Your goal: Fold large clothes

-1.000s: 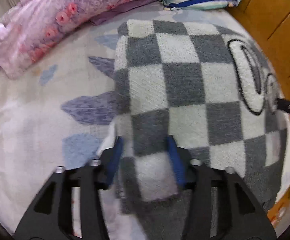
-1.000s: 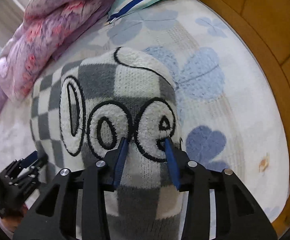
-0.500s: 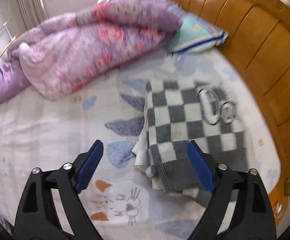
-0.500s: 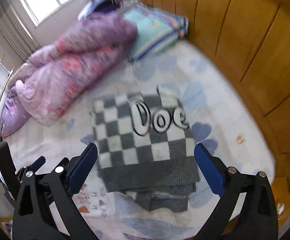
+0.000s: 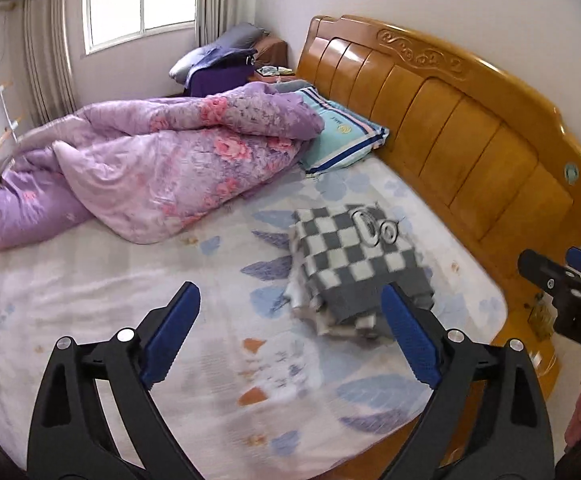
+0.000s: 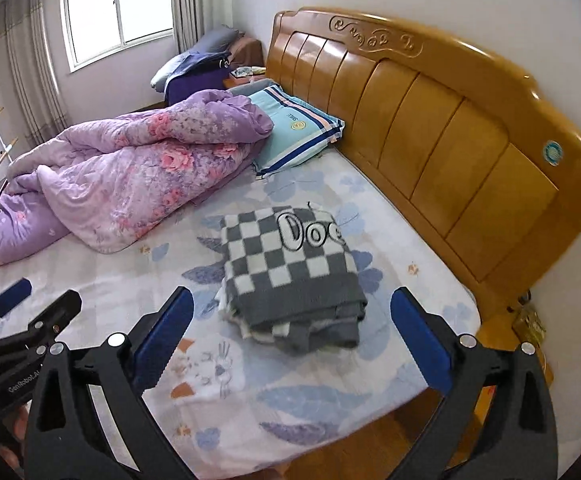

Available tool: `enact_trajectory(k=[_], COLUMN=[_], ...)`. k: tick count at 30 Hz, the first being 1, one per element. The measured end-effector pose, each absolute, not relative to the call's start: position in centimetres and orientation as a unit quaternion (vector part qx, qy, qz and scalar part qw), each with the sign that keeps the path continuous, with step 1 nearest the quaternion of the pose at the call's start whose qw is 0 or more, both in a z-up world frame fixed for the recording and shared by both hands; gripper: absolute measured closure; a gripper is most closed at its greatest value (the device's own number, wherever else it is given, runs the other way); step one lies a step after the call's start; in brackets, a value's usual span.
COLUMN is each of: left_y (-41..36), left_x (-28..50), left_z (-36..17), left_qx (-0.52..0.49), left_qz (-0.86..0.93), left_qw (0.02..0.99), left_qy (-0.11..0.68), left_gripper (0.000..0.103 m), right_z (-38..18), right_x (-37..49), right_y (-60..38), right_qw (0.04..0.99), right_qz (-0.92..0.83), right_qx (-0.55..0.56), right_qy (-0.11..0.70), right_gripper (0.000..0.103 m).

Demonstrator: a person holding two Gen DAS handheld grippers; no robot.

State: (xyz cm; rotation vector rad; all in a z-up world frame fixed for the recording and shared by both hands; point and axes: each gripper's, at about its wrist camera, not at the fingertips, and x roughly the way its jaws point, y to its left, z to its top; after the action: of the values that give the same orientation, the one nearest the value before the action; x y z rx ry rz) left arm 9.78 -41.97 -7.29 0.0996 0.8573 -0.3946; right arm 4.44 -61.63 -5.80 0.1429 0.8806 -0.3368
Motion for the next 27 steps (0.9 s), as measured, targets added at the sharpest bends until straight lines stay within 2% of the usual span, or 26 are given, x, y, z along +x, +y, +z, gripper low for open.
enact_trajectory(k=[11,27], left_y=[-38.0,-36.8], left_x=[4.7,5.6], left_z=[-6.8,-6.1], left_qx=[0.048,0.047], left_qz=[-0.225,-0.216], left_qw=[0.886,0.893], left_qy=[0.402,0.392], left_gripper=[0.011,0.011], right_z=[-7.5,-7.1], right_x=[-1.6,-1.3], right_y=[-55.1,-52.9], right_qw=[0.888,0.893], right_qz=[-0.196,-0.202], right_qx=[0.105,0.078], right_qy=[0.403,0.394], right_gripper=[0.008,0.008])
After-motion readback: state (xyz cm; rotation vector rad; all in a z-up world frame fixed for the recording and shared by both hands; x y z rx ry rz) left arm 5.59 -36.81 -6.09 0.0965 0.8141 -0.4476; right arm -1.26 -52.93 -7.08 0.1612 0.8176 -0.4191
